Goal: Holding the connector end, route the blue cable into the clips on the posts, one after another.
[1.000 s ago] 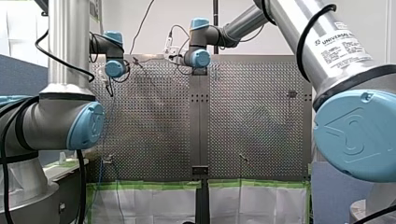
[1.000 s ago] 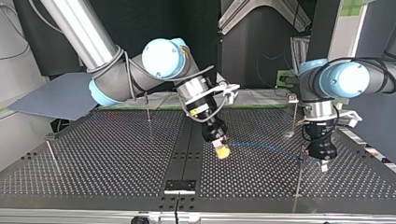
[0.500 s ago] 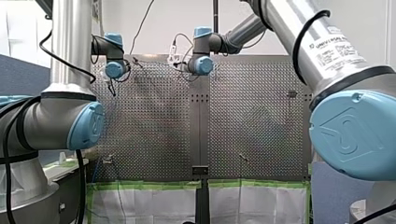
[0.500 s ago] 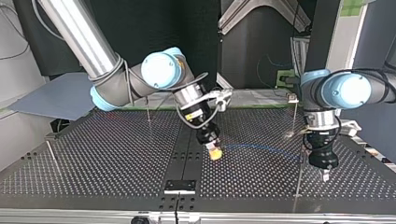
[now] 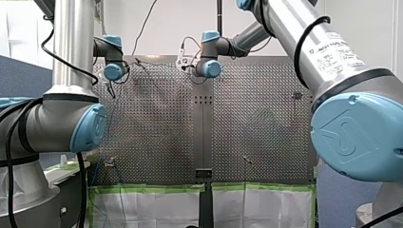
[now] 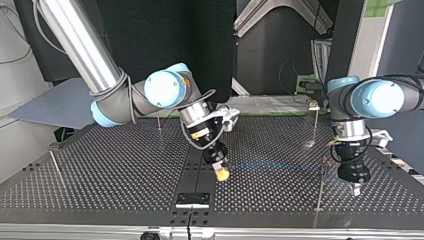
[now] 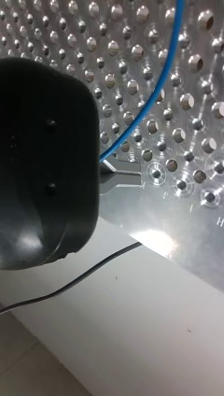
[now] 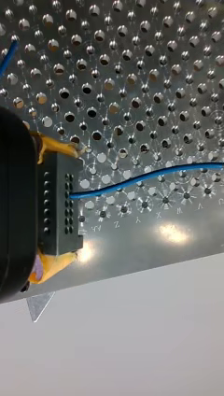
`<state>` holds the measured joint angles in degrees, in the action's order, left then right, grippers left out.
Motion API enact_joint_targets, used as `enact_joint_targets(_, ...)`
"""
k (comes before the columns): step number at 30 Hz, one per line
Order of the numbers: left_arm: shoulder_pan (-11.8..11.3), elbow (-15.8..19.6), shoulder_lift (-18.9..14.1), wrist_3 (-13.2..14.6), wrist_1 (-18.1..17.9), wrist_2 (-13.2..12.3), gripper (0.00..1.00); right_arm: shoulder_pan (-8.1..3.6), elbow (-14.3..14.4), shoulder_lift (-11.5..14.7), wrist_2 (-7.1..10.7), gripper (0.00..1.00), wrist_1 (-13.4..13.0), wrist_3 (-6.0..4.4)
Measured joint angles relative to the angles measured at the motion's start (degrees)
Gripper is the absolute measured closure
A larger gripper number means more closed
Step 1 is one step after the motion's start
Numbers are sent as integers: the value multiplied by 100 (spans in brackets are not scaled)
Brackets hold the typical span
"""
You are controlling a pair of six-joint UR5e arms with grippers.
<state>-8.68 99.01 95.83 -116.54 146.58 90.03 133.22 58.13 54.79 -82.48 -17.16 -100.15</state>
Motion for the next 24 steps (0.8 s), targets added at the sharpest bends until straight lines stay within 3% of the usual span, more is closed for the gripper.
enact_joint_targets(9, -17, 1, 6, -104, -130, -133, 100, -71, -279, -15, 97, 100, 46, -46)
enact_joint_targets(10, -19, -1, 6, -113, -137, -150, 87, -70, -296, -15, 104, 100, 55, -47)
enact_joint_targets(11, -21, -1, 5, -123, -138, -160, 87, -69, -307, -15, 108, 100, 62, -48)
enact_joint_targets(13, -28, -1, 3, -141, -128, -175, 40, -68, -321, -18, 114, 100, 84, -48)
enact_joint_targets(14, -31, 0, 2, -144, -120, -178, 40, -68, -324, -19, 115, 100, 95, -46)
enact_joint_targets(16, -33, 0, 2, -145, -93, -177, 11, -69, -327, -20, 116, 100, 117, -40)
enact_joint_targets(17, -34, 0, 1, -140, -61, -163, 11, -70, -328, -20, 117, 100, 124, -38)
enact_joint_targets(18, -34, 0, 1, -130, -29, -142, 0, -70, -330, -20, 117, 100, 131, -36)
enact_joint_targets(24, -26, -1, -5, -49, 284, -30, 0, -73, -332, -20, 118, 100, 154, -33)
